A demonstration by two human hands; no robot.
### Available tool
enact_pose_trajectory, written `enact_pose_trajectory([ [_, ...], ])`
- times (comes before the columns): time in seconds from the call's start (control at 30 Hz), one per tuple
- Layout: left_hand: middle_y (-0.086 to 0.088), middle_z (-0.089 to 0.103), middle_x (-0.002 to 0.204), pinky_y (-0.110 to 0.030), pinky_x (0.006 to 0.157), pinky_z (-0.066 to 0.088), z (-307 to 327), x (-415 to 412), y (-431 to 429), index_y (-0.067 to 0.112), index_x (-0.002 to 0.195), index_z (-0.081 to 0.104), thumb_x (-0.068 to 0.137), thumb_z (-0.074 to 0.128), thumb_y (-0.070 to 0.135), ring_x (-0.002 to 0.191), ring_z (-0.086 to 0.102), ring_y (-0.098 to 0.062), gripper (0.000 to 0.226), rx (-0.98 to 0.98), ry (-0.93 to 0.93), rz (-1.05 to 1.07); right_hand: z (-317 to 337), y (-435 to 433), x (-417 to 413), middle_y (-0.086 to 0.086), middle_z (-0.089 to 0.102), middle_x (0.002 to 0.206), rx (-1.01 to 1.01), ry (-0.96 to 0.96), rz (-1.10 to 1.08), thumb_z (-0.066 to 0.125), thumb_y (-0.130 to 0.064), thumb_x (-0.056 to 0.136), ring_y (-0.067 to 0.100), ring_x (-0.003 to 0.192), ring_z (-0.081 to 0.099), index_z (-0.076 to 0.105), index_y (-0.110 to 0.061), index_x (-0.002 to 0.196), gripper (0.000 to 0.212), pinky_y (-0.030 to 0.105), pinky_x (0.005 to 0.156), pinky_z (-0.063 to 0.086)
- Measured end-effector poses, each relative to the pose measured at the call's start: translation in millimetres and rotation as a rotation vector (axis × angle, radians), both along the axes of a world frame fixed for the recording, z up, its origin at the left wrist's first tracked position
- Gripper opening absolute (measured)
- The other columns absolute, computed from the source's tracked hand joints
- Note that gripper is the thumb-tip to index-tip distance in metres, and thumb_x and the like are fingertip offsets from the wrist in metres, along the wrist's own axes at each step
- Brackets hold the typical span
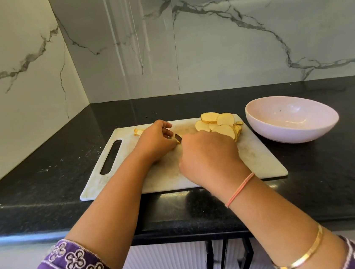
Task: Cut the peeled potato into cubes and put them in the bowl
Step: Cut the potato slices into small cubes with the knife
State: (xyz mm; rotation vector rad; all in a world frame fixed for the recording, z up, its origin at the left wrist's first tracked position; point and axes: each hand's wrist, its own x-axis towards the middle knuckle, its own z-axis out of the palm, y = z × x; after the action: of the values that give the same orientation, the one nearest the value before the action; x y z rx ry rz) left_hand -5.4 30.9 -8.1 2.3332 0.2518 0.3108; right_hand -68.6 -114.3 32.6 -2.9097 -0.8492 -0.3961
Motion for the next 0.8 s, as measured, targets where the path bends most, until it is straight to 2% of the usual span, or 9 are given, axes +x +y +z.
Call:
enact_pose_trajectory([
  [0.13, 0.001, 0.061, 0.112, -0.022, 0.084, 0.047, -1.6, 0.0, -0.5, 0.016, 0.127, 0.048, 0.085, 0.069, 0.013, 0.098, 0.058, -0.012, 0.048, 0.002, 0.018, 0.000, 0.5, -7.4, -14.1, 0.000, 0.037, 0.064, -0.029, 0.026, 0.014, 0.045, -0.019, 0.097, 0.016, 0.061, 0.040, 0.057, -0.017, 0.095, 0.013, 0.026, 0.048, 0.030],
  [0.27, 0.000, 0.061, 0.114, -0.020, 0.081, 0.045, -2.2, -0.1, 0.8, 0.016, 0.127, 0.049, 0.086, 0.068, 0.013, 0.097, 0.058, -0.011, 0.046, 0.010, 0.017, 0.001, 5.1, -17.0, -26.5, -0.001, 0.037, 0.065, 0.003, 0.047, 0.022, 0.044, -0.021, 0.096, 0.014, 0.057, 0.035, 0.047, -0.020, 0.083, 0.013, 0.026, 0.049, 0.028],
  [0.4, 0.001, 0.059, 0.121, -0.021, 0.083, 0.042, -3.1, -2.4, 2.5, 0.017, 0.128, 0.048, 0.086, 0.065, 0.014, 0.103, 0.055, -0.011, 0.045, 0.034, 0.027, -0.008, 11.1, -29.9, -26.8, -0.001, 0.041, 0.066, 0.074, 0.087, -0.010, 0.044, -0.029, 0.095, 0.013, 0.056, 0.036, 0.037, -0.017, 0.071, 0.028, 0.025, 0.046, 0.026],
  [0.5, 0.002, 0.055, 0.128, -0.020, 0.088, 0.040, -2.5, -3.7, 0.7, 0.019, 0.132, 0.047, 0.089, 0.059, 0.014, 0.110, 0.052, -0.011, 0.045, 0.071, 0.050, -0.042, 10.3, -37.6, -19.4, -0.002, 0.039, 0.062, 0.167, 0.051, -0.091, 0.044, -0.028, 0.093, 0.014, 0.055, 0.035, 0.030, -0.019, 0.061, 0.036, 0.024, 0.045, 0.022],
  [0.67, 0.003, 0.058, 0.126, -0.018, 0.088, 0.040, -4.0, -3.4, 1.1, 0.017, 0.131, 0.047, 0.091, 0.058, 0.011, 0.104, 0.051, -0.008, 0.042, 0.076, 0.030, -0.063, -2.1, -32.4, -2.5, -0.003, 0.036, 0.063, 0.200, 0.101, -0.132, 0.045, -0.025, 0.093, 0.022, 0.070, 0.044, 0.032, -0.019, 0.063, 0.033, 0.026, 0.052, 0.029],
  [0.8, 0.003, 0.060, 0.122, -0.019, 0.088, 0.042, -3.8, -0.5, -1.3, 0.017, 0.130, 0.048, 0.090, 0.062, 0.015, 0.102, 0.053, -0.008, 0.042, 0.092, 0.006, -0.072, -11.5, -27.5, 3.4, -0.002, 0.037, 0.068, 0.202, 0.117, -0.120, 0.044, -0.027, 0.095, 0.022, 0.074, 0.045, 0.042, -0.019, 0.077, 0.019, 0.028, 0.062, 0.035],
])
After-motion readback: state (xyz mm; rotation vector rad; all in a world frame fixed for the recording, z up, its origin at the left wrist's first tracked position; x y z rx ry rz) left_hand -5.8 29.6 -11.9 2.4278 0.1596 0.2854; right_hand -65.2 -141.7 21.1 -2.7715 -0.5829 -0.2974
